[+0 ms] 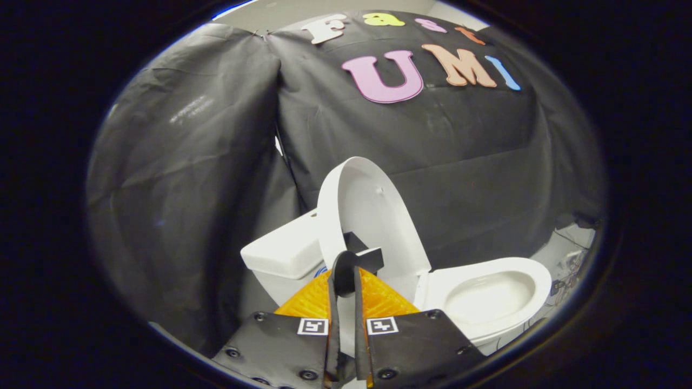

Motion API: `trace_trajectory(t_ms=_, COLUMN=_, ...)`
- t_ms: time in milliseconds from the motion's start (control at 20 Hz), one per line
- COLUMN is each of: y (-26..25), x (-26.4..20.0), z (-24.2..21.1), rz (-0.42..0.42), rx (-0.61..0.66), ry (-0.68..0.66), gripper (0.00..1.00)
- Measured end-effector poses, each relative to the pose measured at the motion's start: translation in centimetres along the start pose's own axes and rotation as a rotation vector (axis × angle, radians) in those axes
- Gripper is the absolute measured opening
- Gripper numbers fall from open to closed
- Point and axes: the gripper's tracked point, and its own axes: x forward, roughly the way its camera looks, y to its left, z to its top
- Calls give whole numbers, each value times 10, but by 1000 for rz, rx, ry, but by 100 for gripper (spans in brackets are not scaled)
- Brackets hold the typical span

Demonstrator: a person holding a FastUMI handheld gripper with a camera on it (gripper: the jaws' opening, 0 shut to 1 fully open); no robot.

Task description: Open the toilet lid.

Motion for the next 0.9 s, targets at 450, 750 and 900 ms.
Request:
trace_trajectory(t_ms=450, y=9, x=5, z=-6, rz=9, rx=-92, ry=3, gripper=11)
trace_trajectory(t_ms=750, y=7, x=5, z=25, rz=52, rx=-38, ry=-71, gripper=51)
trace_trajectory(t_ms=900, y=-10, x=1, z=47, rz=23, rx=-77, ry=-114, gripper=74)
